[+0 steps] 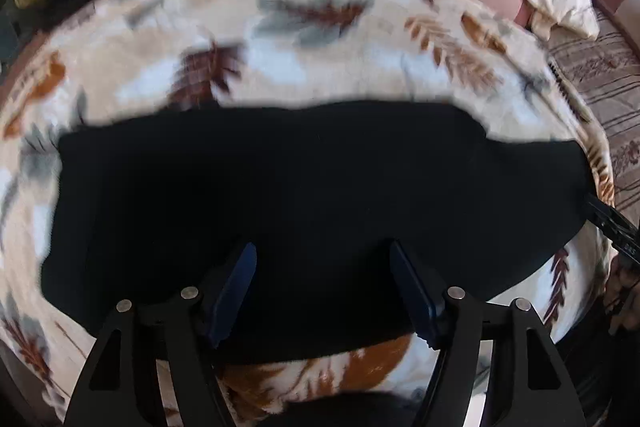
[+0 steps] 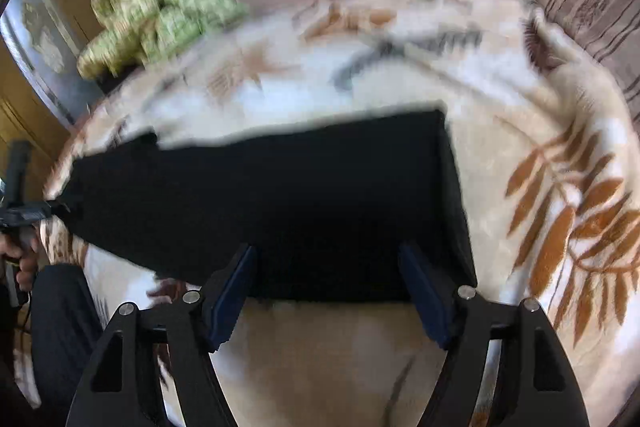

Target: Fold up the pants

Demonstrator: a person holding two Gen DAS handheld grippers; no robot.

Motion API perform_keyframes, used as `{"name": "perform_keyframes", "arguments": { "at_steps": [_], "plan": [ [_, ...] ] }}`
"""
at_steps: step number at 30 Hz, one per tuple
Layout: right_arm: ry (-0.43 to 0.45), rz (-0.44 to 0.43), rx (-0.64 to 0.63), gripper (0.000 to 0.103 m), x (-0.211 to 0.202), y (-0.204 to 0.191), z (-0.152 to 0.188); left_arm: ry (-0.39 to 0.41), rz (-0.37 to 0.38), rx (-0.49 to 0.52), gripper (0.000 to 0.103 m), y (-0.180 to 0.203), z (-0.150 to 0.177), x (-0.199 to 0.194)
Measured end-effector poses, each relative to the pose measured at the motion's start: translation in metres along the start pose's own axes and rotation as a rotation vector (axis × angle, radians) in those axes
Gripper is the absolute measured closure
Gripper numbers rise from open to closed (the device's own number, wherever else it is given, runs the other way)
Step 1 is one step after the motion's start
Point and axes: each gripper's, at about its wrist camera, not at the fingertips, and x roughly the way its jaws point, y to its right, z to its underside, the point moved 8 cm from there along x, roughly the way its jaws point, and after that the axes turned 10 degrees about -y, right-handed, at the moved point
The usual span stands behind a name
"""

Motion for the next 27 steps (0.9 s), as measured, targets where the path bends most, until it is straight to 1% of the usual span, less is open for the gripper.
{"name": "perform_keyframes", "arguments": {
  "at_steps": [1,2,3,4,5,6,7,8,9,10,11,13,15,16,17,18,20,21,24,27],
  "plan": [
    [0.013,-0.004,-0.003,0.028,-0.008,-0.002,-0.002,-0.003,-0.010,-0.017,0.035,0.001,-0.003,-0.005],
    [0.050,-0.021,-0.004,0.028,-0.018,-0.005,-0.005,0.008,-0.015,-0.031,0.035,0.003,-0.006,-0.012],
    [0.109,-0.047,0.016,0.028,-0.032,-0.003,-0.007,0.041,-0.005,-0.046,0.035,0.008,-0.010,-0.021],
    [0.154,-0.069,0.061,0.026,-0.042,0.001,-0.008,0.087,0.028,-0.063,0.035,0.018,-0.015,-0.033],
    [0.203,-0.120,0.137,0.022,-0.052,0.007,-0.004,0.123,0.065,-0.083,0.033,0.029,-0.017,-0.042],
    [0.233,-0.180,0.204,0.021,-0.059,0.014,0.002,0.165,0.114,-0.114,0.032,0.039,-0.021,-0.049],
    [0.255,-0.248,0.292,0.021,-0.064,0.024,0.011,0.194,0.156,-0.135,0.029,0.047,-0.024,-0.053],
    [0.263,-0.291,0.351,0.020,-0.066,0.030,0.016,0.220,0.205,-0.141,0.027,0.063,-0.025,-0.053],
    [0.266,-0.339,0.409,0.020,-0.066,0.036,0.021,0.241,0.235,-0.130,0.027,0.076,-0.024,-0.049],
    [0.261,-0.394,0.466,0.020,-0.065,0.044,0.025,0.258,0.249,-0.116,0.027,0.087,-0.025,-0.043],
    [0.255,-0.429,0.502,0.020,-0.063,0.048,0.025,0.263,0.250,-0.103,0.027,0.097,-0.024,-0.033],
    [0.251,-0.523,0.565,0.020,-0.061,0.057,0.025,0.227,0.254,-0.102,0.028,0.110,-0.015,-0.005],
    [0.237,-0.605,0.624,0.020,-0.054,0.063,0.026,0.205,0.258,-0.115,0.028,0.110,-0.005,0.022],
    [0.213,-0.609,0.655,0.020,-0.046,0.065,0.027,0.231,0.245,-0.106,0.029,0.107,-0.005,0.032],
    [0.174,-0.595,0.701,0.021,-0.036,0.071,0.028,0.283,0.227,-0.071,0.029,0.108,-0.003,0.034],
    [0.156,-0.587,0.727,0.022,-0.030,0.074,0.029,0.305,0.193,-0.049,0.029,0.110,-0.003,0.034],
    [0.140,-0.564,0.744,0.021,-0.023,0.076,0.025,0.297,0.152,-0.027,0.028,0.117,-0.006,0.039],
    [0.140,-0.555,0.730,0.021,-0.023,0.074,0.024,0.302,0.146,-0.020,0.027,0.120,-0.005,0.040],
    [0.136,-0.521,0.702,0.017,-0.016,0.071,0.016,0.318,0.164,-0.035,0.026,0.124,-0.003,0.040],
    [0.147,-0.507,0.694,0.016,-0.013,0.071,0.007,0.325,0.214,-0.065,0.024,0.118,0.003,0.035]
  ]
}}
